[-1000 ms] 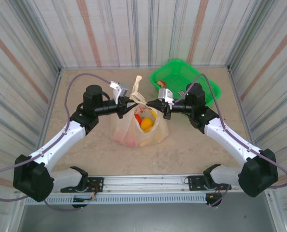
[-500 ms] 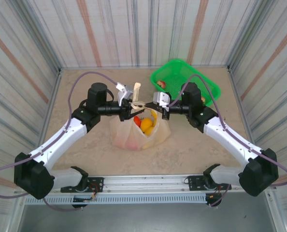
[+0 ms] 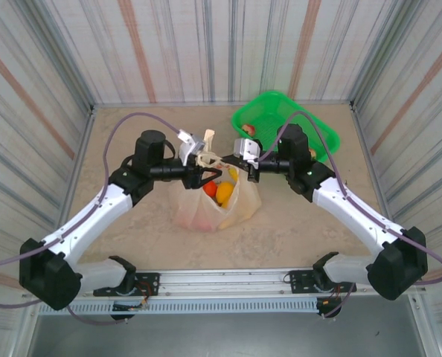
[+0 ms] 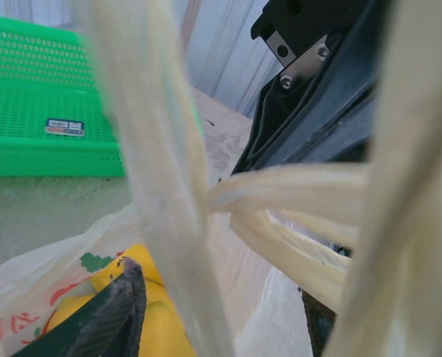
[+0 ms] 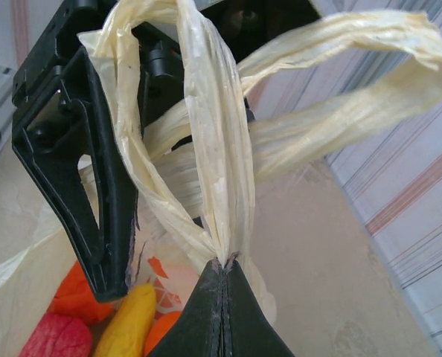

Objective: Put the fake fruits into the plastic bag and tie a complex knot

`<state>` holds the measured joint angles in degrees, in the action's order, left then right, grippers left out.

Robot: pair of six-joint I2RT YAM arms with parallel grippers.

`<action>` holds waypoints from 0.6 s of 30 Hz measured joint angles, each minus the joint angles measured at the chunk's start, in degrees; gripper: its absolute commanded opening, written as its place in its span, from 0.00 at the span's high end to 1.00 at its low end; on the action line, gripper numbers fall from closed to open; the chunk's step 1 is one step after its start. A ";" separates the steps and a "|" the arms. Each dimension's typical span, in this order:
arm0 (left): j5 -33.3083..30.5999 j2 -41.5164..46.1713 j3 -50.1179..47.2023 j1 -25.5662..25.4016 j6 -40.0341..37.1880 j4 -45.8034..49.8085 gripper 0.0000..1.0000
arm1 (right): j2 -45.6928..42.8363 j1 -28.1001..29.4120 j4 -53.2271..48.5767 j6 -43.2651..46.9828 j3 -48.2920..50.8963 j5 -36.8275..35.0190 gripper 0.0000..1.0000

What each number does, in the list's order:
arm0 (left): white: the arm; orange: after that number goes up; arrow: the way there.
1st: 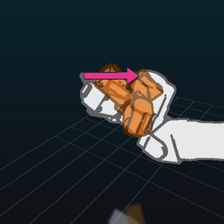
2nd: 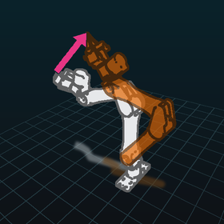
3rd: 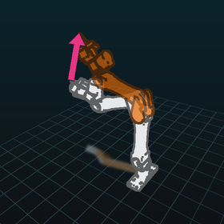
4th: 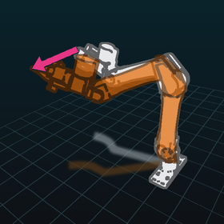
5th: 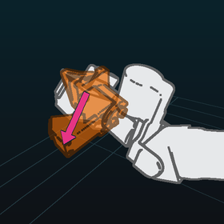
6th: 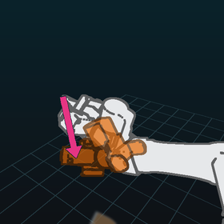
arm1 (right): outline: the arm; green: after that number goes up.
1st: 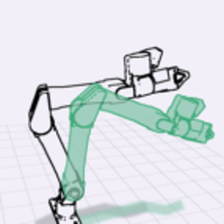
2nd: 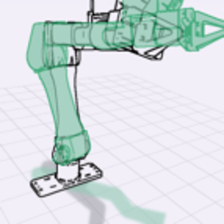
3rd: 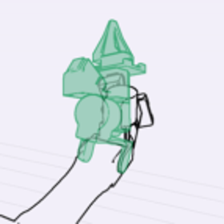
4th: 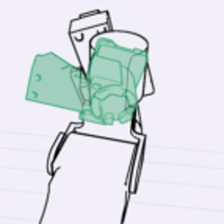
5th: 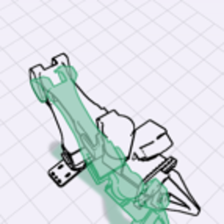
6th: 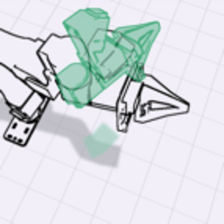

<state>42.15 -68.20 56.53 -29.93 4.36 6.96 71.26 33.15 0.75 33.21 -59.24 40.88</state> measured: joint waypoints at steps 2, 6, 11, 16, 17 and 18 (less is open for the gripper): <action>-0.90 2.56 -2.23 0.48 1.11 -1.60 0.30 | 0.02 0.42 0.00 -0.17 -0.24 0.00 1.00; -1.81 5.99 -5.88 0.72 3.28 -5.40 0.25 | 0.90 2.01 -0.63 -0.17 -0.85 -0.17 1.00; -2.43 6.14 -6.54 0.72 5.01 -7.87 0.22 | 2.21 4.00 -1.14 -0.15 -1.51 -0.66 1.00; -2.82 6.45 -7.08 0.72 6.12 -8.85 0.25 | 3.15 5.75 -3.04 0.68 -2.56 -1.97 1.00; -2.80 6.47 -7.08 0.72 6.23 -8.96 0.28 | 3.28 5.90 -3.50 0.83 -2.69 -2.14 1.00; -2.78 6.54 -7.17 0.72 6.27 -9.09 0.32 | 3.41 5.92 -3.87 1.07 -2.78 -2.36 1.00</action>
<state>39.38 -61.67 49.36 -29.21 10.63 -2.13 74.67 39.07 -3.11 34.28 -62.02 38.52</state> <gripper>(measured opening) 0.740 0.045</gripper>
